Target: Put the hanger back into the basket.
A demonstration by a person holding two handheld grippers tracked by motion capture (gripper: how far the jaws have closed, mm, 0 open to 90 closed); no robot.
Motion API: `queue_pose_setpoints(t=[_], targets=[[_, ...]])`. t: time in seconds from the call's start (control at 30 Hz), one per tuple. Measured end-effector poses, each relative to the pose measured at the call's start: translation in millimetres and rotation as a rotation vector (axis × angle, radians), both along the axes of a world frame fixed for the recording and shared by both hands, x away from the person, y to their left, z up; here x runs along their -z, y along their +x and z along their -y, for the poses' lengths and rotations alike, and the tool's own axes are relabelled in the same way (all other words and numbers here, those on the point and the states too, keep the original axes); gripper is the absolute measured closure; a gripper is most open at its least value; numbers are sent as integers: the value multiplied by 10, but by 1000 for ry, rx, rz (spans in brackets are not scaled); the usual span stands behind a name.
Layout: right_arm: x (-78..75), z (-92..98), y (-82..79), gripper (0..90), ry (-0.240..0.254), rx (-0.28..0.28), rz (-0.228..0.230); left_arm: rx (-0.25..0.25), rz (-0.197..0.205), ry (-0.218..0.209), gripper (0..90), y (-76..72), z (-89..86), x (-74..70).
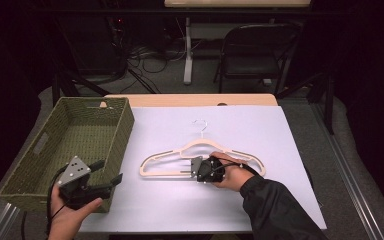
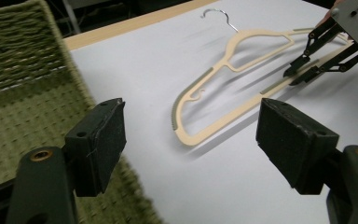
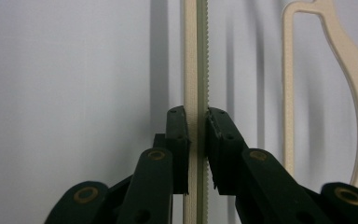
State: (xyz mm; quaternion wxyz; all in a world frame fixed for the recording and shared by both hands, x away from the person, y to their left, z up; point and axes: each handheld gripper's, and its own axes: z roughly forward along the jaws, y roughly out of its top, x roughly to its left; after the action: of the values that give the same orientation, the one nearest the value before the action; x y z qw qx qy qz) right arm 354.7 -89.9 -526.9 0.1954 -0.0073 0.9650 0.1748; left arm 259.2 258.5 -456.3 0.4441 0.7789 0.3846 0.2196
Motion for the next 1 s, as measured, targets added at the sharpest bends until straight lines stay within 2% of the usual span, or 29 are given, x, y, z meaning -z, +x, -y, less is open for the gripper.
queue_pose_setpoints(t=[0.1,0.17,0.27,0.3,0.33,0.4,0.43,0.47,0.6,0.63,0.67,0.77,0.8,0.87,1.0], targets=[[-30,23,-65,799,12,-19,31,20,-10,-1,241,37,83,-3],[-50,31,-104,799,15,-22,47,46,-20,3,241,102,229,-4],[-71,29,-151,799,15,-19,55,67,-28,9,241,186,380,-18],[-76,23,-152,799,15,-32,53,68,-43,2,241,215,431,-30],[-81,20,-162,799,15,-36,59,68,-43,2,241,215,431,-30],[-91,16,-177,799,13,-47,63,84,-53,1,241,275,608,-81],[-94,16,-191,799,14,-44,61,84,-53,1,241,275,608,-81],[-103,17,-197,799,10,-51,67,111,-55,5,241,342,729,-91],[-130,24,-239,799,13,-62,71,143,-72,16,241,527,910,-34],[-135,25,-253,799,16,-63,73,143,-72,16,241,527,910,-34],[-143,24,-264,799,9,-67,80,144,-77,20,242,615,969,-8],[-151,18,-295,799,10,-80,80,153,-84,24,249,754,1025,32],[-154,17,-305,799,7,-84,82,153,-84,24,257,754,1025,32],[-157,15,-323,799,8,-91,87,166,-112,22,262,891,1051,91],[-171,26,-350,799,6,-100,95,176,-134,10,278,998,1084,150]])
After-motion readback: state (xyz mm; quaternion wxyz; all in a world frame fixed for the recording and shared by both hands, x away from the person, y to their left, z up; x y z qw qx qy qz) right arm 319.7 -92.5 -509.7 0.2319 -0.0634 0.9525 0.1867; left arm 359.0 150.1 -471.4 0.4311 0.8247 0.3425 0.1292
